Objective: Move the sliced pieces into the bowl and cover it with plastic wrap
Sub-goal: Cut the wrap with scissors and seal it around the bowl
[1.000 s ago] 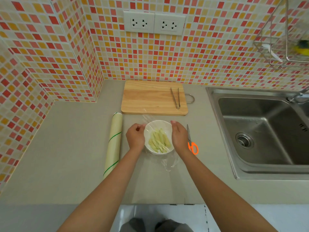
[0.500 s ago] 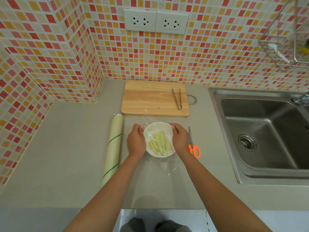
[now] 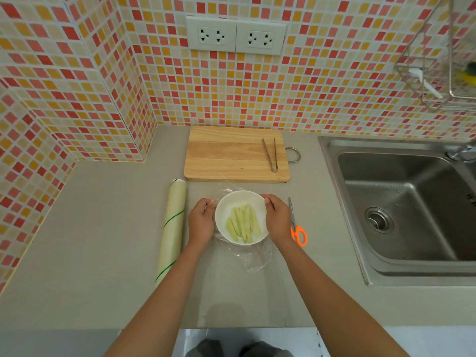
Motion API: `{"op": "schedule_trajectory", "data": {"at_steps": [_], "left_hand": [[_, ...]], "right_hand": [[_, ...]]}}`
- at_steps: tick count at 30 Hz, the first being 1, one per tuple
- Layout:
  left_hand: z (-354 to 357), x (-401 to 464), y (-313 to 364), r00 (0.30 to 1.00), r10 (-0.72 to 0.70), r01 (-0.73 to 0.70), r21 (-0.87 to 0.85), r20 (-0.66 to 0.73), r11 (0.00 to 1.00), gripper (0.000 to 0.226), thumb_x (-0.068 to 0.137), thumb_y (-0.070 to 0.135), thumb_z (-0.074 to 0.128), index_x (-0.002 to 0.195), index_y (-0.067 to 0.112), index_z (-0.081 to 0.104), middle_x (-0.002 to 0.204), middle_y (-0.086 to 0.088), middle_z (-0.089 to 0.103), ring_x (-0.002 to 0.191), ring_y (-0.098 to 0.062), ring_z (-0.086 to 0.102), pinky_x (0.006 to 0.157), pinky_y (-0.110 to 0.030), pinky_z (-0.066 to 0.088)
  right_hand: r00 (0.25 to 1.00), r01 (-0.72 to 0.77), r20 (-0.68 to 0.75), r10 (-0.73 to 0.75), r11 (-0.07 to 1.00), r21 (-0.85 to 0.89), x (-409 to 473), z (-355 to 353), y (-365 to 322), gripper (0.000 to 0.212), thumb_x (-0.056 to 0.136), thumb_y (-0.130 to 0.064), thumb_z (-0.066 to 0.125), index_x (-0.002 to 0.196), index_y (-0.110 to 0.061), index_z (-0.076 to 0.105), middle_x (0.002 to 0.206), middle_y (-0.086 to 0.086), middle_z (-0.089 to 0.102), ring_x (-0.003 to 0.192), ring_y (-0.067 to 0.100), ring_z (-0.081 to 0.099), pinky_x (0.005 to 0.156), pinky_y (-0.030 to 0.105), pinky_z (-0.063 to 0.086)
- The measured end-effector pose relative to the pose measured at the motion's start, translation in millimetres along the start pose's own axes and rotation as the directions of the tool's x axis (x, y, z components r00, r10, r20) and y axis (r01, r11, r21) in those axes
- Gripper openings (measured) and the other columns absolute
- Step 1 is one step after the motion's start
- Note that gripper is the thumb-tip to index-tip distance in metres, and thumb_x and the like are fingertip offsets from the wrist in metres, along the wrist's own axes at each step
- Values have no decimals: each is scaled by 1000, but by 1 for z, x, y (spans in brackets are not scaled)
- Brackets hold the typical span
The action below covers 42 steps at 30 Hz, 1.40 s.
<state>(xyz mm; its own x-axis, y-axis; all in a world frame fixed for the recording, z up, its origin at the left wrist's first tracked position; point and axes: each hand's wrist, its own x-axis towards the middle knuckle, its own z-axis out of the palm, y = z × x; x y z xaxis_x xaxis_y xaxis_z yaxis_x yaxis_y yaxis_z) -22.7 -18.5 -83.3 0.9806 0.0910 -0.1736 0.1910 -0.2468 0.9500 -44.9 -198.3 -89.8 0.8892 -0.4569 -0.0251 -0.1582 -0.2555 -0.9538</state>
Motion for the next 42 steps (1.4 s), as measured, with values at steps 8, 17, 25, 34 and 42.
{"op": "schedule_trajectory", "data": {"at_steps": [8,17,25,34,42], "left_hand": [[15,4,-8,990,-132,122,-170,-48,978,28,99,22,48,76,9,55,65,0,52,62,-15,45,59,-28,37],[23,1,-19,973,-196,181,-124,-121,976,20,94,11,46,76,16,54,71,7,56,73,-17,51,60,-26,39],[10,6,-7,952,-28,44,45,-306,998,26,92,2,51,117,4,55,85,-10,59,82,-29,58,71,-28,40],[21,-32,21,934,131,-179,-118,-333,977,39,104,29,32,136,14,48,113,2,65,104,-3,57,85,-1,37],[35,-19,7,981,120,-125,-22,-153,992,47,105,30,27,151,21,26,129,4,63,119,-12,56,92,-9,34]], "right_hand": [[1000,-12,-28,14,999,46,-5,2,0,30,97,-3,41,102,-6,70,93,-2,70,86,-1,61,70,3,44],[999,-23,-44,25,999,49,-8,6,-3,29,97,-5,41,100,-9,69,92,-4,69,84,-4,61,69,4,45],[996,-83,16,82,992,98,-8,0,-6,29,96,-6,41,100,-8,70,96,-2,72,91,10,65,76,20,51],[984,-154,-49,174,948,279,5,-8,-21,34,102,-19,42,117,-1,65,116,13,68,109,22,64,96,30,48],[968,-216,-59,243,933,286,-28,5,-11,30,99,-17,46,101,0,71,94,11,73,87,13,65,81,29,51]]}}
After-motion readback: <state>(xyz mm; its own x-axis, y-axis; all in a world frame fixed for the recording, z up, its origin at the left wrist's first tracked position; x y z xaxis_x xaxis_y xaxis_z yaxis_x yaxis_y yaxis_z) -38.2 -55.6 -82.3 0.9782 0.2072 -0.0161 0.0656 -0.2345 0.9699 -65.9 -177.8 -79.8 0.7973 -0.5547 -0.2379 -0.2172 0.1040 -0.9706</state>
